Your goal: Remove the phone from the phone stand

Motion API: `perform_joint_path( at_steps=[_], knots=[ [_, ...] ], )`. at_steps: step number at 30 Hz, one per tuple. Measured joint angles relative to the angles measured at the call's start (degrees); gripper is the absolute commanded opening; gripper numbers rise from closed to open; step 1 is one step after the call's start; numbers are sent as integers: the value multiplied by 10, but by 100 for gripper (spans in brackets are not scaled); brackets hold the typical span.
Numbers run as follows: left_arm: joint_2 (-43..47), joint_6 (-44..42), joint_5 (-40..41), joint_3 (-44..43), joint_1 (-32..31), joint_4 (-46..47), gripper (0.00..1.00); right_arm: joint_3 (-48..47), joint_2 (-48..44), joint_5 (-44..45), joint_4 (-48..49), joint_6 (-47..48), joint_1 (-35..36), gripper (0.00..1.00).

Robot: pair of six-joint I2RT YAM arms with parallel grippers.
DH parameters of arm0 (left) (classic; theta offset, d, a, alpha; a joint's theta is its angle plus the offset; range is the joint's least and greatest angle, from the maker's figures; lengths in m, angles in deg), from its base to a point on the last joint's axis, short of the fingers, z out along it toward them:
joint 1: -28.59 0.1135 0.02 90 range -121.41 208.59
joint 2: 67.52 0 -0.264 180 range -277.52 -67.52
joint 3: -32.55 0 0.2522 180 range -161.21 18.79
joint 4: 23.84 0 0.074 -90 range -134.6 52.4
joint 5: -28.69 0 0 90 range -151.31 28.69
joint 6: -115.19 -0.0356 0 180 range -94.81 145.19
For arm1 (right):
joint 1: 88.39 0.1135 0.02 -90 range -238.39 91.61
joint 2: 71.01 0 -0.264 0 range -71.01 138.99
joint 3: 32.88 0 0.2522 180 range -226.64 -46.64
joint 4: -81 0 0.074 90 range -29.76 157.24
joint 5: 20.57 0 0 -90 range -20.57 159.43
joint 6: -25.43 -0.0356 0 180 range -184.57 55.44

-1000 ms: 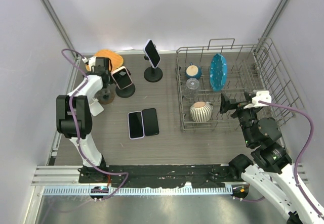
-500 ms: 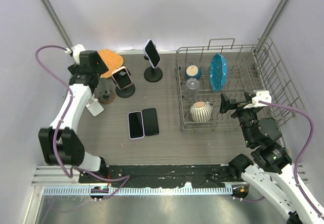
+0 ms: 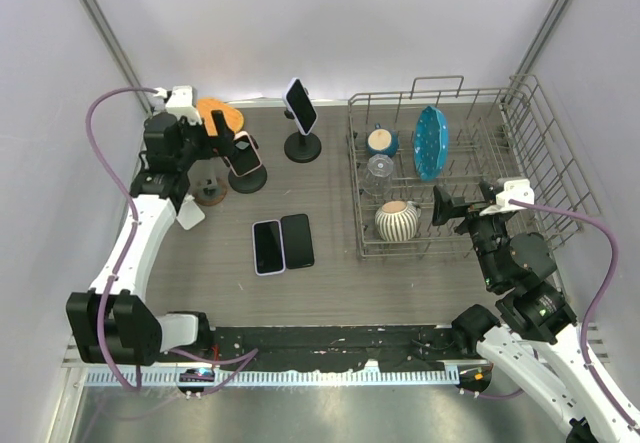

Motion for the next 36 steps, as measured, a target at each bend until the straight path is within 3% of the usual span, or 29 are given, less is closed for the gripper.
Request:
perform_joint_path(
  at_steps=[8, 16, 22, 26, 32, 36],
  knots=[
    [-33, -90, -143, 7, 0, 16, 100, 0, 0, -7, 1, 0, 0, 98],
    [-90, -132, -211, 8, 3, 16, 86, 0, 0, -11, 1, 0, 0, 98],
    [-116, -147, -239, 8, 3, 17, 57, 0, 0, -14, 1, 0, 0, 98],
    [-116, -149, -256, 8, 9, 17, 31, 0, 0, -16, 1, 0, 0, 98],
    [-114, -144, -270, 9, 9, 21, 4, 0, 0, -19, 1, 0, 0, 98],
    [-103, -119, -269, 12, 9, 20, 0, 0, 0, -20, 1, 0, 0, 98]
  ],
)
